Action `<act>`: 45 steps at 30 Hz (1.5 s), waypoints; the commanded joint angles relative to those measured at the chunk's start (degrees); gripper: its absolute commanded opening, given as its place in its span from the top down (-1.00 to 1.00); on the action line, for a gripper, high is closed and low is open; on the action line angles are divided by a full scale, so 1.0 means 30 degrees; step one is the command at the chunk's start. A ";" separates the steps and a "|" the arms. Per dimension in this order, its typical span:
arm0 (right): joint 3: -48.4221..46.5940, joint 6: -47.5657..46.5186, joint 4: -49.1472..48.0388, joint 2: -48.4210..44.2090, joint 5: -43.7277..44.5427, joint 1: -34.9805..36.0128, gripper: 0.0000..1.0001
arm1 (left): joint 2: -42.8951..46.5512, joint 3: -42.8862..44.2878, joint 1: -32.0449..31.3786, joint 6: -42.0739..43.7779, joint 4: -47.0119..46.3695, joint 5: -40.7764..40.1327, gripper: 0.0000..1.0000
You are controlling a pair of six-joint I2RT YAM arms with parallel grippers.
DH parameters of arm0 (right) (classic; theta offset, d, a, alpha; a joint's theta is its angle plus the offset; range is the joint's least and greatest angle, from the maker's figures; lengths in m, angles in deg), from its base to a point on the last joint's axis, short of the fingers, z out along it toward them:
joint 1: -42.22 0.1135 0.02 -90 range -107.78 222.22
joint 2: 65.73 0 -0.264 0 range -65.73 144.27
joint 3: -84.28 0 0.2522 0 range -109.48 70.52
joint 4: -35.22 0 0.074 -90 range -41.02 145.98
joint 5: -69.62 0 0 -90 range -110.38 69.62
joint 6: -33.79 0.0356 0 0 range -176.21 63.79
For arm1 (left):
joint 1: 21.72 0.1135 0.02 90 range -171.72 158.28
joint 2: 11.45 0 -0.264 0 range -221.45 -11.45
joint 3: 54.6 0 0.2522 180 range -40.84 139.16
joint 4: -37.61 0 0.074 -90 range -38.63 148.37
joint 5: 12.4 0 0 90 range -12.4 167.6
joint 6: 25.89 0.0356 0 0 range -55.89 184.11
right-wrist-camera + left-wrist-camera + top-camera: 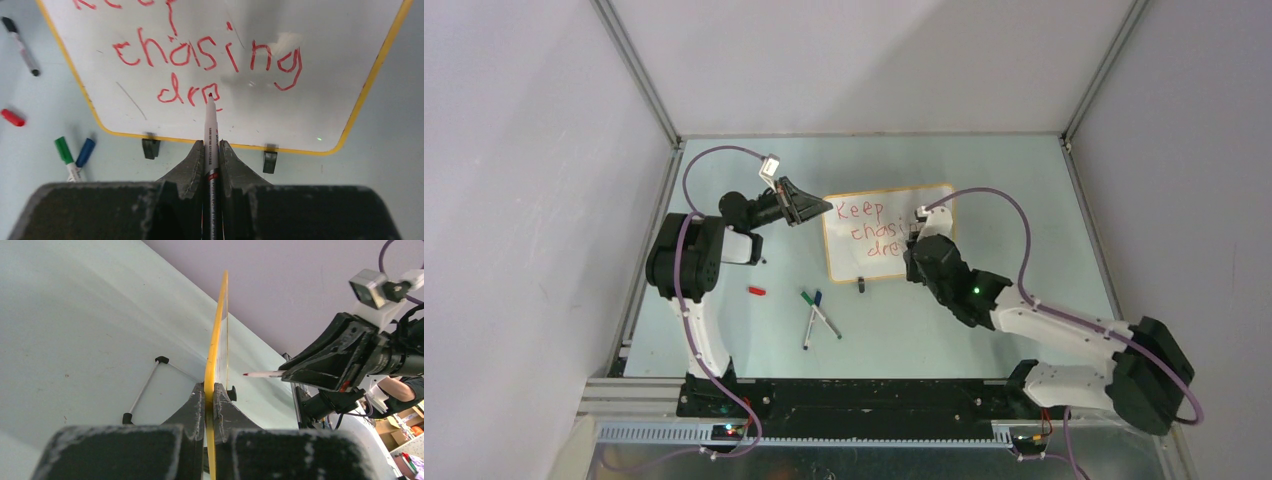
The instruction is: Write a sentence on the whiteboard
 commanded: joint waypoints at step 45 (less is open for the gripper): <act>0.2298 -0.4093 -0.4069 -0.2029 -0.4073 -0.1146 1.00 | 0.0633 -0.0148 -0.0243 0.1470 -0.0967 0.0864 1.00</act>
